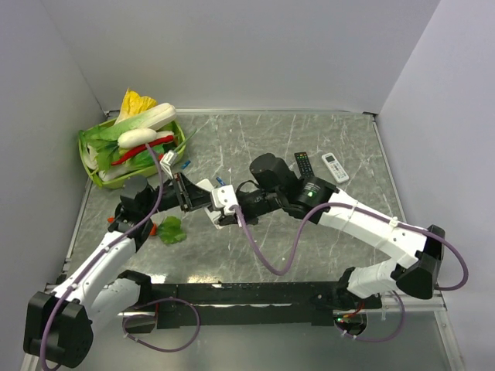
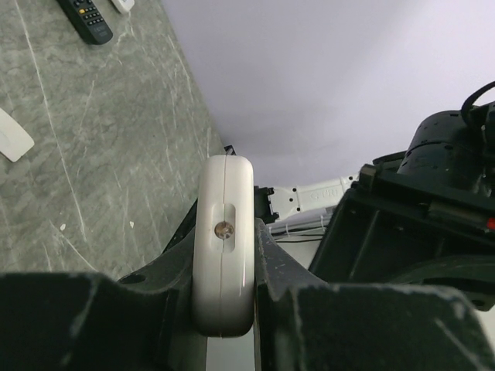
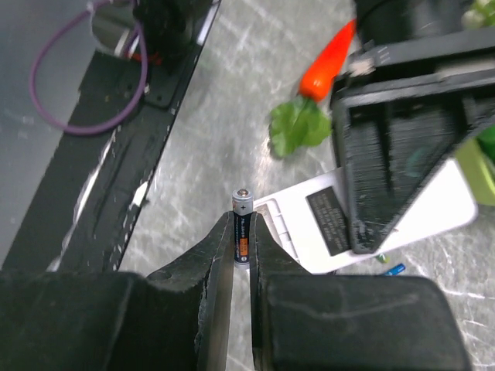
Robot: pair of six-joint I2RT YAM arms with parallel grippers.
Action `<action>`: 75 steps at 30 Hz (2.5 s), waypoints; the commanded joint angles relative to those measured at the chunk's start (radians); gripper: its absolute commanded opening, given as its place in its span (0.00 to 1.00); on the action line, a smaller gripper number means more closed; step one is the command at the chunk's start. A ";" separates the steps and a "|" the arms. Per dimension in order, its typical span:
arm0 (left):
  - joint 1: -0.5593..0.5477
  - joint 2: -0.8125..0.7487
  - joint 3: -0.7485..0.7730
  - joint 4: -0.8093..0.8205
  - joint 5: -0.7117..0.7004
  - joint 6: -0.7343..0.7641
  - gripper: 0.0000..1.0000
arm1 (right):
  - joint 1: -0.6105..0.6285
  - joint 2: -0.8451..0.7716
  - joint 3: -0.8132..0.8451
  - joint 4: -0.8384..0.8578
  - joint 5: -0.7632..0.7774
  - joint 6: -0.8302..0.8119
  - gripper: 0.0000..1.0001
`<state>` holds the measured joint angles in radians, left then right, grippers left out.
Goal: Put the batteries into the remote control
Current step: Load the battery into the remote control.
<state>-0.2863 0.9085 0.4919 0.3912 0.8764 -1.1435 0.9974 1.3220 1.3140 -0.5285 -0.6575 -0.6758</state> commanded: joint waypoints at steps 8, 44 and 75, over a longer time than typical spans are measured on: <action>-0.005 0.036 0.114 -0.067 0.082 0.076 0.02 | 0.015 0.103 0.123 -0.136 0.033 -0.149 0.00; 0.001 0.058 0.182 -0.232 0.061 0.143 0.02 | 0.069 0.221 0.237 -0.380 0.160 -0.266 0.19; 0.004 0.076 0.175 -0.238 0.058 0.123 0.02 | 0.070 0.218 0.238 -0.367 0.148 -0.281 0.32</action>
<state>-0.2878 0.9886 0.6281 0.1070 0.9344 -0.9928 1.0580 1.5421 1.5501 -0.9081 -0.5121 -0.9539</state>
